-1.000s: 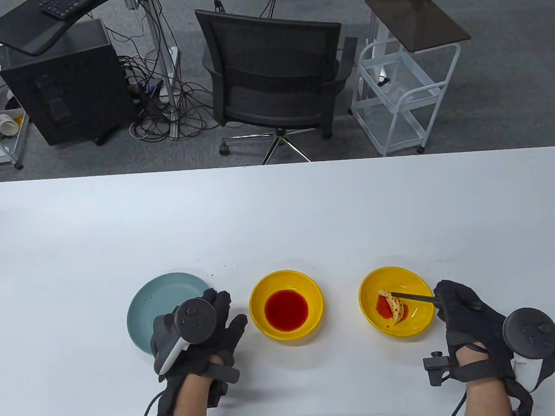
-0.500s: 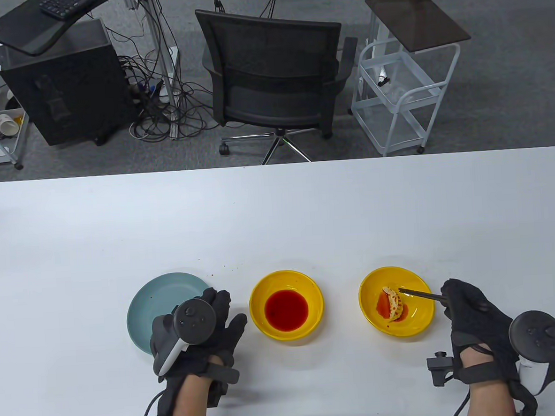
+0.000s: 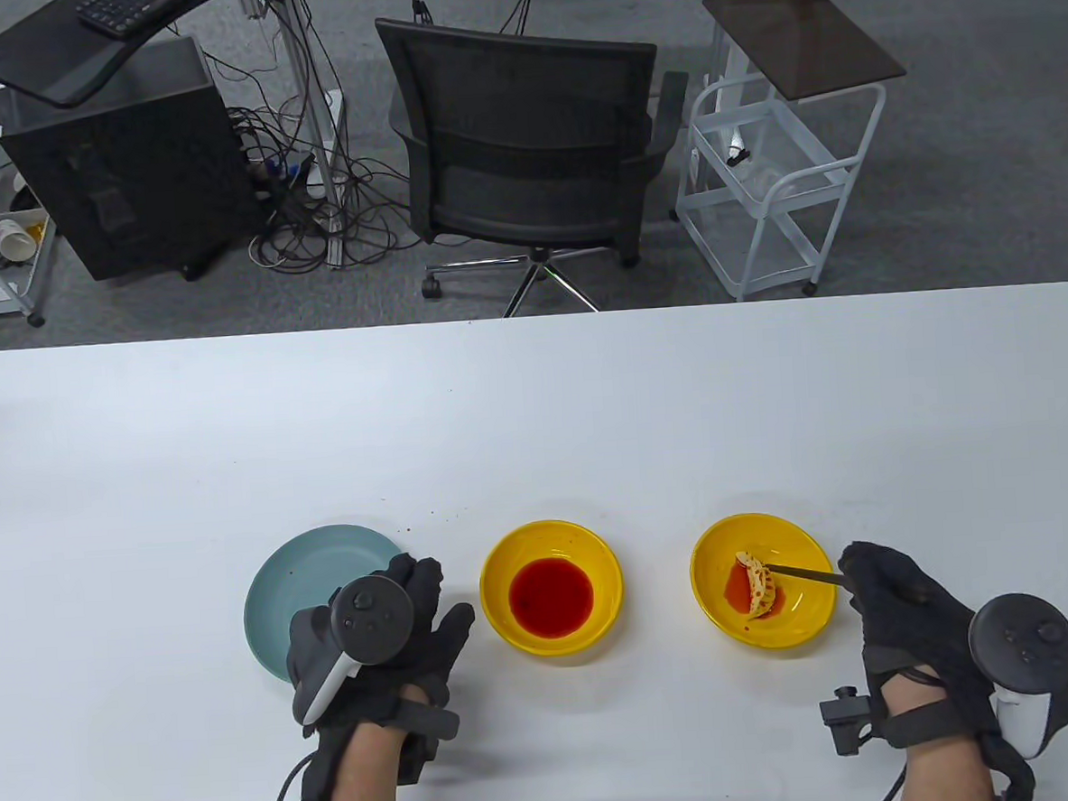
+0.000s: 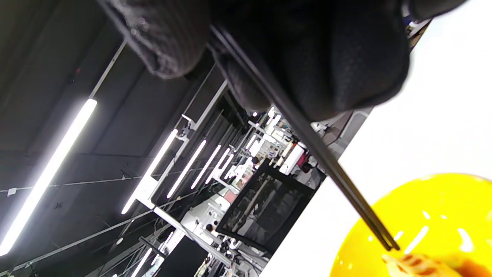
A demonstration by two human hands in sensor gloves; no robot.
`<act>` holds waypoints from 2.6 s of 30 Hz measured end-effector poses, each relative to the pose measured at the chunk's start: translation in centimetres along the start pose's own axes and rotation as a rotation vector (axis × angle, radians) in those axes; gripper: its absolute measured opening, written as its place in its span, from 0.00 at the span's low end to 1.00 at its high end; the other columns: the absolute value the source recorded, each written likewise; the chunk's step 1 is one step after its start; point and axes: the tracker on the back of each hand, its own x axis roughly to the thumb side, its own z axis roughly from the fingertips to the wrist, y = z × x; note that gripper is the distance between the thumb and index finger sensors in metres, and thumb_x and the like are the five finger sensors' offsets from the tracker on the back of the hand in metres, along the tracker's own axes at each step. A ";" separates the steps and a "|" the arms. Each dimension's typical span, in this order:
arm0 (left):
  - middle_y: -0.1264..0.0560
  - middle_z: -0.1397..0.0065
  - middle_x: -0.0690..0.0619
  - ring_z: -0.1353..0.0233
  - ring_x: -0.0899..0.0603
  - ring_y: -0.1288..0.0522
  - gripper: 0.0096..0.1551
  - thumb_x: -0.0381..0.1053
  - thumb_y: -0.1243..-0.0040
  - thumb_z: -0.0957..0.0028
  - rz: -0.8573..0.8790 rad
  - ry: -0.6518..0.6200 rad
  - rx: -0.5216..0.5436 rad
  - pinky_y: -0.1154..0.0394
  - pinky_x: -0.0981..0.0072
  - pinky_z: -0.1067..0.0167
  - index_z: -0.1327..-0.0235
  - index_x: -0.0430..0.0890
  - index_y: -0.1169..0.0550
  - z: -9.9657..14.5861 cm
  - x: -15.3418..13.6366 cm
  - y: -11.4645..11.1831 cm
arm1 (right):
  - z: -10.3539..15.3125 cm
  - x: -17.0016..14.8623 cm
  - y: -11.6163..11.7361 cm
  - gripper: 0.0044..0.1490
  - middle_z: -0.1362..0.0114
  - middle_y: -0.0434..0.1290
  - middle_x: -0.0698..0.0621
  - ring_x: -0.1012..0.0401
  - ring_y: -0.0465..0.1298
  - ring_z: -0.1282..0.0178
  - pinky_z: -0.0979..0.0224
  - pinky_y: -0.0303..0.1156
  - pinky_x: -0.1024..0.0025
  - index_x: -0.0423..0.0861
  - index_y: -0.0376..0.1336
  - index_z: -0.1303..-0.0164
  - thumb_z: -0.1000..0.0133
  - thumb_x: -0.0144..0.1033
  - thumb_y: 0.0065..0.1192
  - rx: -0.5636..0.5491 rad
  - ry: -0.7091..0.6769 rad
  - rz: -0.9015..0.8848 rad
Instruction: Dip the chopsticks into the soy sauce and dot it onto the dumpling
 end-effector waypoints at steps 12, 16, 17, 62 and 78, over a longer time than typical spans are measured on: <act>0.40 0.16 0.46 0.19 0.29 0.37 0.46 0.71 0.45 0.49 0.010 0.001 0.000 0.51 0.24 0.28 0.22 0.47 0.32 0.0 -0.1 0.1 | 0.2 0.5 0.0 0.33 0.42 0.81 0.37 0.40 0.80 0.52 0.28 0.57 0.25 0.39 0.72 0.46 0.51 0.50 0.61 0.062 -0.017 0.024; 0.40 0.16 0.46 0.19 0.29 0.37 0.46 0.71 0.45 0.49 0.002 0.001 -0.001 0.51 0.24 0.28 0.22 0.47 0.32 0.0 0.0 0.2 | 0.5 1.1 -0.5 0.33 0.43 0.81 0.36 0.40 0.80 0.53 0.28 0.57 0.25 0.38 0.72 0.46 0.50 0.51 0.60 0.015 -0.068 -0.037; 0.40 0.16 0.46 0.19 0.29 0.37 0.46 0.71 0.45 0.49 0.001 0.000 0.000 0.51 0.24 0.28 0.22 0.46 0.32 0.0 0.0 0.2 | 0.6 1.2 -0.5 0.33 0.43 0.81 0.36 0.40 0.80 0.53 0.28 0.58 0.25 0.38 0.72 0.46 0.50 0.51 0.60 0.006 -0.087 -0.050; 0.45 0.14 0.47 0.17 0.29 0.43 0.47 0.71 0.45 0.49 -0.163 -0.017 0.018 0.52 0.24 0.28 0.20 0.48 0.35 0.3 2.0 -0.7 | 5.1 5.2 15.4 0.34 0.35 0.78 0.41 0.43 0.80 0.45 0.27 0.57 0.26 0.49 0.70 0.38 0.53 0.52 0.62 0.408 -0.542 0.180; 0.45 0.14 0.47 0.17 0.29 0.43 0.47 0.71 0.45 0.49 -0.163 -0.005 -0.013 0.52 0.24 0.28 0.20 0.48 0.35 0.2 2.0 -0.8 | 5.1 4.8 15.6 0.34 0.36 0.78 0.38 0.44 0.82 0.47 0.28 0.59 0.26 0.43 0.70 0.40 0.51 0.51 0.61 0.424 -0.469 0.164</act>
